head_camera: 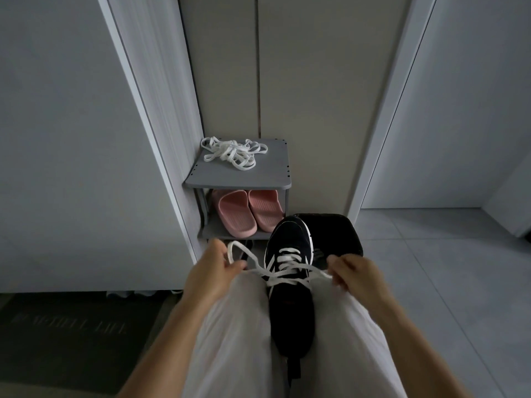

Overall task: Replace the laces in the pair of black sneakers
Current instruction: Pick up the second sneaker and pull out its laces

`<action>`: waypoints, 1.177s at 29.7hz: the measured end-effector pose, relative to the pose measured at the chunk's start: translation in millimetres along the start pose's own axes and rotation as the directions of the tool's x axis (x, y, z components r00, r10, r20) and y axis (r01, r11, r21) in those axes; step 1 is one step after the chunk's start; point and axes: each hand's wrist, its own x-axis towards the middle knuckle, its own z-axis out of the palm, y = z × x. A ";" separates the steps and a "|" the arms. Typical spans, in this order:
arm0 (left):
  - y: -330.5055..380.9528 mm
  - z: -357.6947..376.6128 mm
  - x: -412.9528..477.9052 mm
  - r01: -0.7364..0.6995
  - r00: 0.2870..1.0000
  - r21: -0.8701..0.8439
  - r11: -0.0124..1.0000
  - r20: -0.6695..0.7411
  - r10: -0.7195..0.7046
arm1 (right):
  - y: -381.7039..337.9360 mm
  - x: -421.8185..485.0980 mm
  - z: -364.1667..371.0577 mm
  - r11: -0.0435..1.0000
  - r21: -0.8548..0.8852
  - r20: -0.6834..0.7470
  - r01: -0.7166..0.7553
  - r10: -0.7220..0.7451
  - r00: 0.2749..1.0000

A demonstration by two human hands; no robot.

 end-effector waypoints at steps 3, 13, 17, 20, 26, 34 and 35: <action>5.7 18.3 -17.6 -0.124 0.992 0.001 0.992 0.013 0.124 | 3.4 -7.7 17.3 0.961 -0.270 0.174 0.055 -0.008 0.985; 31.4 47.6 -16.8 0.044 0.991 -0.372 0.927 0.137 0.008 | -7.1 -1.5 34.8 0.930 -0.360 -0.012 -0.069 0.069 0.998; 32.2 50.0 -16.1 0.106 0.983 -0.484 0.868 0.182 -0.018 | -8.9 -0.7 33.5 0.905 -0.417 0.016 -0.086 0.102 0.995; 30.7 47.7 -17.6 0.100 0.983 -0.542 0.834 0.183 0.001 | -6.2 0.2 31.5 0.912 -0.403 0.076 -0.075 0.115 0.990; 31.8 33.8 -20.5 0.100 0.994 -0.697 0.710 0.105 -0.037 | -6.5 0.0 30.0 0.976 -0.216 0.051 -0.017 0.029 0.998; 2.0 -36.8 8.1 0.019 0.972 -0.712 0.702 -0.152 -0.180 | 1.9 20.2 -25.5 0.975 0.222 -0.471 0.024 0.086 0.878; -0.5 -29.0 8.0 0.064 0.977 -0.655 0.753 -0.113 -0.180 | -0.5 18.8 -22.1 0.971 0.241 -0.390 0.010 0.087 0.917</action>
